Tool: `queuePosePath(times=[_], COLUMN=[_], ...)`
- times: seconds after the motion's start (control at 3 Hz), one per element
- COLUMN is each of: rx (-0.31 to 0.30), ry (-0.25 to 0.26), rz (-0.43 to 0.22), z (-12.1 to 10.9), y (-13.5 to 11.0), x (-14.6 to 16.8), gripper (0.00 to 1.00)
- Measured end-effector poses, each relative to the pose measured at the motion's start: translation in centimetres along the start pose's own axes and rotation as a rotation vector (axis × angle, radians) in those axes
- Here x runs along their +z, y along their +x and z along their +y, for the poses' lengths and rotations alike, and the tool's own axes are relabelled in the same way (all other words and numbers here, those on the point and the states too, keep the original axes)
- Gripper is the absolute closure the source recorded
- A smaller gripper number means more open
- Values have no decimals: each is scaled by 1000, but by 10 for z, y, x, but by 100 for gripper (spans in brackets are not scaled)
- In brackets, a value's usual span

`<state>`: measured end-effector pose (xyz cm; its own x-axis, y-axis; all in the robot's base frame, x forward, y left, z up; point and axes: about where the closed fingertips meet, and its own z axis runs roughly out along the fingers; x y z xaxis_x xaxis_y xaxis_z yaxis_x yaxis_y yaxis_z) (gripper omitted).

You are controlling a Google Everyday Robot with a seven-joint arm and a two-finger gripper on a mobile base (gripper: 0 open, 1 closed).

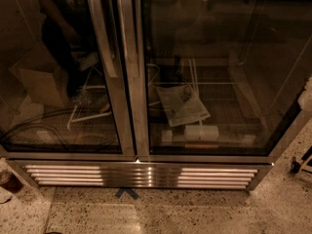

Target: Place 7up can into top drawer

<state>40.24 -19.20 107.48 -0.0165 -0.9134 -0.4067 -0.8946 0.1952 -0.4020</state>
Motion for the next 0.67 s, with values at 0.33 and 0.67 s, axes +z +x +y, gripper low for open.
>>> queuePosePath(times=[0.33,0.67], rx=[12,38], ry=[17,60], rz=[1,11], z=[0,2], y=[-5,-18], x=[1,12], gripper=[0,0])
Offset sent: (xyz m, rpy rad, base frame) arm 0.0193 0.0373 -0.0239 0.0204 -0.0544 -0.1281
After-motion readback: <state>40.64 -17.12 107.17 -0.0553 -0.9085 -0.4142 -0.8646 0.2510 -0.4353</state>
